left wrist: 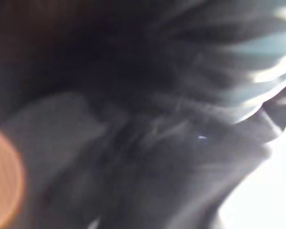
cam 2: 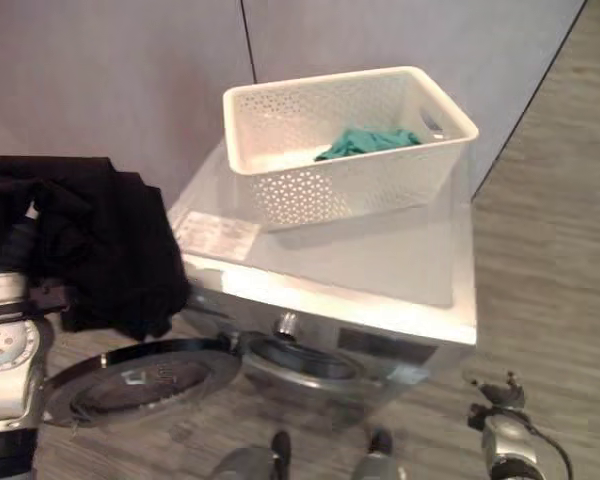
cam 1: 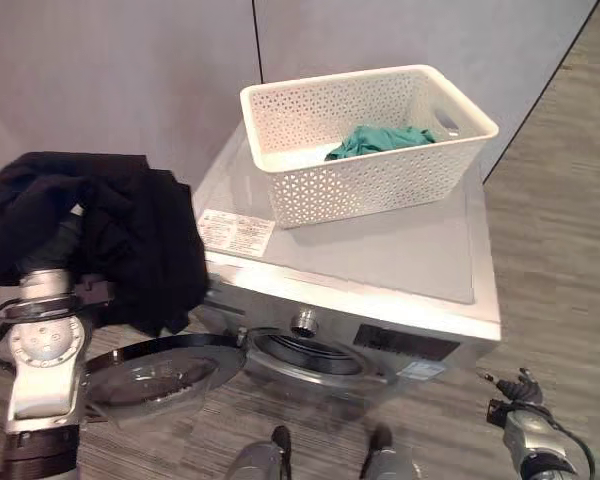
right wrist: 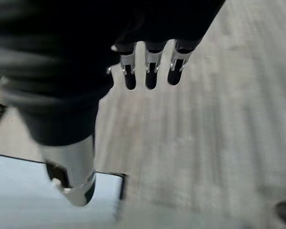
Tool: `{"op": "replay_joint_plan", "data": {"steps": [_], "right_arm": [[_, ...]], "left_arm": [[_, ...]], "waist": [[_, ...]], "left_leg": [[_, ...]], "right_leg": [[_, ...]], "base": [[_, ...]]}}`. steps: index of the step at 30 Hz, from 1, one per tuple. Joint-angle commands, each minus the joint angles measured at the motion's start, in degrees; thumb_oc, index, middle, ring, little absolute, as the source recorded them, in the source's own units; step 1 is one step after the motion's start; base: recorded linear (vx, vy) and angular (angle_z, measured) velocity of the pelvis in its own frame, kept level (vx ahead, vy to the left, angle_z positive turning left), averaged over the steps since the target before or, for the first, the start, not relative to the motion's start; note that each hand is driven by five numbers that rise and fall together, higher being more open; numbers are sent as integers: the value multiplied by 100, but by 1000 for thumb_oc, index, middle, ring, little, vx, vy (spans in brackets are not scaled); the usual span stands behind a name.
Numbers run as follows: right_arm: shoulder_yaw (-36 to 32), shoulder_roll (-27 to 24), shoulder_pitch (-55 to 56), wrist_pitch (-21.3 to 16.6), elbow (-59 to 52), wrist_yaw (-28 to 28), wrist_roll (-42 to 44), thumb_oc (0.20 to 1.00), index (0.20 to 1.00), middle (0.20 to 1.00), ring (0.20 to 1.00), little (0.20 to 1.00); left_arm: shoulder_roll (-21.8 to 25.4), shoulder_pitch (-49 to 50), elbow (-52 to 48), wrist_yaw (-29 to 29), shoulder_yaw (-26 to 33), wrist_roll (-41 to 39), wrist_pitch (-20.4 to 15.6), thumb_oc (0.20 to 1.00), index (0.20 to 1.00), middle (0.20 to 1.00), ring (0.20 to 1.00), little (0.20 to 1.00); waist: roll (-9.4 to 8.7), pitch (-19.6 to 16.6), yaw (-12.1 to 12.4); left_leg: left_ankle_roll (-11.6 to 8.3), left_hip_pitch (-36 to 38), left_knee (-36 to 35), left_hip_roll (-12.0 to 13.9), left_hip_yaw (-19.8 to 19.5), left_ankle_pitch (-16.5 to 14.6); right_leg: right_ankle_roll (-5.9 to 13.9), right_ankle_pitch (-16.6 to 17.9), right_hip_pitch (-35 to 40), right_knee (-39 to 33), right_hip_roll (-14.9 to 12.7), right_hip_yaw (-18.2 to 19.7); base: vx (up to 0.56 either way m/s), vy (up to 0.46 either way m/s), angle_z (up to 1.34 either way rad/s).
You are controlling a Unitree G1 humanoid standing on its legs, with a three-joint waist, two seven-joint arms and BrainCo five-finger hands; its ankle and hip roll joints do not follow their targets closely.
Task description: Grab the laundry basket,head to the washer,open it,put in the laundry and shut it.
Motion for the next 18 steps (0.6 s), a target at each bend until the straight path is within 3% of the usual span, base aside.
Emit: {"op": "replay_joint_plan", "data": {"steps": [1, 3, 5, 6, 7, 11, 18], "right_arm": [[184, 21, -179, -206, 295, 117, 306, 1000, 1000, 1000, 1000, 1000], [390, 74, -299, -195, 450, 162, 306, 1000, 1000, 1000, 1000, 1000], [531, 84, -470, -201, 398, 112, 254, 1000, 1000, 1000, 1000, 1000], [634, 111, -523, -191, 467, 141, 261, 1000, 1000, 1000, 1000, 1000], [689, 111, -594, -200, 551, 112, 288, 1000, 1000, 1000, 1000, 1000], [811, 100, -606, -278, 497, 22, 356, 1000, 1000, 1000, 1000, 1000], [882, 179, -413, -280, 375, 4, 217, 1000, 1000, 1000, 1000, 1000]], "left_arm": [[524, 85, -502, 125, 450, 50, -242, 200, 200, 200, 200, 200], [482, 72, -479, 170, 463, 51, -254, 200, 200, 200, 200, 200], [471, 127, -518, 264, 560, 81, -261, 200, 200, 200, 200, 200], [392, 160, -527, 274, 549, 102, -266, 200, 200, 200, 200, 200], [294, 149, -503, 274, 485, 79, -277, 200, 200, 200, 200, 200], [65, 95, -494, 295, 160, -146, -329, 200, 200, 200, 200, 200], [-294, 545, -734, -312, -553, -485, -105, 200, 200, 200, 200, 200]], "waist": [[-373, -535, 544], [-574, -653, 860], [-630, -660, 1100], [-647, -680, 1158], [-676, -652, 1212], [-553, -551, 1129], [-448, -541, 935]], "left_leg": [[10, -52, -217, -235, -45, -628], [-29, -464, 63, -239, 194, -533], [-155, -711, 280, -63, 352, -402], [-244, -805, 352, 38, 377, -341], [-456, -1066, 494, 227, 313, -114], [-754, -1354, 413, 488, 50, 438], [-743, -1289, 203, 545, -127, 610]], "right_leg": [[305, -63, 1036, -806, 127, -121], [340, -55, 1512, -1171, 271, -182], [257, -374, 1640, -1595, 399, -201], [168, -543, 1761, -1999, 565, -199], [-53, -1004, 1908, -2504, 916, -183], [-420, -1258, 1866, -2668, 1393, -268], [-605, -1430, 1819, -2456, 1518, -361]], "base": [[-319, -148, -61], [-337, -170, -77], [-271, -214, -157], [-368, -385, -79], [-346, -370, -22], [-301, -216, 36], [-67, -41, 18]]}}
